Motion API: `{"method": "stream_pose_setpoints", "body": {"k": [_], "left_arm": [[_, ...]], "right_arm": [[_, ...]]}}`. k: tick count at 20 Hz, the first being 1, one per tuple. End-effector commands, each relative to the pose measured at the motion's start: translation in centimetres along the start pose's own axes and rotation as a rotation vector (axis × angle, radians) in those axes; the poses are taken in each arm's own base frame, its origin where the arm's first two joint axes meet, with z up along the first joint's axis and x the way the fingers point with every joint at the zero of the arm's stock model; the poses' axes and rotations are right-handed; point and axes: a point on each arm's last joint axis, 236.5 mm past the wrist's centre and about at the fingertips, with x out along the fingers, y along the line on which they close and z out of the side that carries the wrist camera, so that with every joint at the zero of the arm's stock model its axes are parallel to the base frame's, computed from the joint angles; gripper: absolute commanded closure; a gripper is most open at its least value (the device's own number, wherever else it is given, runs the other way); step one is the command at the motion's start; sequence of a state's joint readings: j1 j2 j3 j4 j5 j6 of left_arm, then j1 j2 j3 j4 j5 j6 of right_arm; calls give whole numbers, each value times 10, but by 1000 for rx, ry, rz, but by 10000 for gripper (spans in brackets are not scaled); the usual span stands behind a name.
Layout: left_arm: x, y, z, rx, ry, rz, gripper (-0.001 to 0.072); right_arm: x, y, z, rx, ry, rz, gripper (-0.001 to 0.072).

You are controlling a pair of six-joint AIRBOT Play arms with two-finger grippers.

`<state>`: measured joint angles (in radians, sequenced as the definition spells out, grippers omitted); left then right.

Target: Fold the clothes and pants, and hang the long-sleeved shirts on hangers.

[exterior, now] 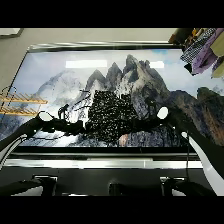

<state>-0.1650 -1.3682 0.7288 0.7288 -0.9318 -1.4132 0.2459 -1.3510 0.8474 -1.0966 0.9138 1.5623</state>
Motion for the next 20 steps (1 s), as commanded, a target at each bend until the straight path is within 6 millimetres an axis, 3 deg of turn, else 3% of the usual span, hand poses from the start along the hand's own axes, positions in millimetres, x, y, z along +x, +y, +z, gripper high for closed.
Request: {"method": "stream_pose_setpoints", "body": {"k": [1,2,3,4,5,7,8,10,12,13,14,16,18,20], "left_arm": [[-1,0,0,-1,0,-1,686],[-2,0,1,-2,-3,-2,686],[-4,0,3,-4,-11,-4,686],[-7,-1,5,-5,-19,-8,686],[-13,-4,8,0,-25,-18,686],[-37,-21,23,59,-70,-50,688],[-56,-34,35,94,-116,-67,688],[-114,-72,67,206,-264,-90,689],[-203,-125,94,344,-490,-103,689],[-248,-151,98,403,-600,-110,689],[-293,-178,95,477,-709,-113,689],[-382,-228,67,625,-924,-111,688],[-447,-261,28,734,-1096,-105,688],[-495,-282,-19,814,-1241,-109,687]], "right_arm": [[19,-2,8,22,-24,20,152],[18,-3,9,16,-29,15,354],[17,-5,9,6,-29,6,635],[13,-3,11,-3,-41,7,681],[2,1,17,-23,-70,8,682],[-42,18,47,-72,-201,7,682],[-74,28,68,-92,-290,-7,682],[-166,59,114,-149,-514,-19,682],[-272,102,141,-240,-742,10,682],[-324,121,144,-276,-845,25,682],[-379,141,140,-311,-954,47,682],[-472,169,113,-366,-1138,95,681],[-539,185,70,-407,-1268,140,681],[-582,192,22,-438,-1353,188,681]]}}
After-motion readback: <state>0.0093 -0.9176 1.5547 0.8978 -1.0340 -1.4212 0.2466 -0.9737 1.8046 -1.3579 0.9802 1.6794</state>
